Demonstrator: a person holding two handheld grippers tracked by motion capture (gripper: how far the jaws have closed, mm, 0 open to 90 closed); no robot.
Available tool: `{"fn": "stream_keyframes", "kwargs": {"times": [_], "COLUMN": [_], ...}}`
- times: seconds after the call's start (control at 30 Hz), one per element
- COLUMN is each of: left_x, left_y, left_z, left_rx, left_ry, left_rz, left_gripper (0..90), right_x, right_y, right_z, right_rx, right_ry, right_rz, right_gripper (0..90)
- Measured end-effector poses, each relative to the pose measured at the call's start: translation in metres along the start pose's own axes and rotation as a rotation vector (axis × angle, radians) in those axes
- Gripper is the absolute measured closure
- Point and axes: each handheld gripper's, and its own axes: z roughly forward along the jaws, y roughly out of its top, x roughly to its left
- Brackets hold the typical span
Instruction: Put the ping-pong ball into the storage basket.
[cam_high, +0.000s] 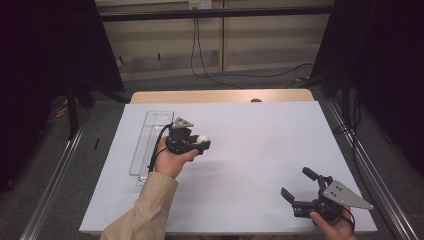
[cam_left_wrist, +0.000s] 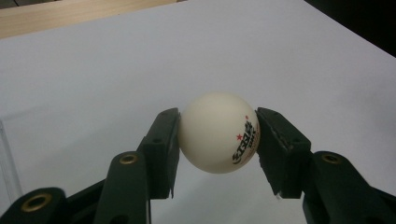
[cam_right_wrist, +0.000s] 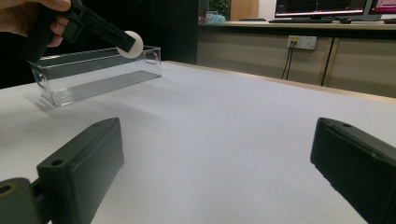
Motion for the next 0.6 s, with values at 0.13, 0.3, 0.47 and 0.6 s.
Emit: {"fn": "stream_keyframes", "kwargs": {"times": [0.13, 0.3, 0.47, 0.6], "left_x": [0.0012, 0.0022, 0.0039, 0.0048], "left_y": [-0.0001, 0.0006, 0.0005, 0.0005], "left_z": [-0.0009, -0.0028, -0.0046, -0.0053], "left_rx": [-0.013, -0.005, -0.001, -0.001], "left_ry": [-0.002, 0.006, 0.007, 0.007], "left_rz": [-0.006, -0.002, 0.000, 0.001], "left_gripper": [51.2, 51.2, 51.2, 51.2], "right_x": [0.0000, 0.0002, 0.0000, 0.0003], "right_y": [0.0000, -0.0001, 0.0000, 0.0000], "right_z": [-0.0001, 0.0000, -0.0001, 0.0000], "right_rx": [0.002, 0.002, 0.001, 0.002], "right_ry": [-0.001, -0.001, -0.002, 0.000], "right_rz": [0.000, 0.000, -0.001, 0.000], "right_gripper": [2.2, 2.2, 2.2, 2.2]}}
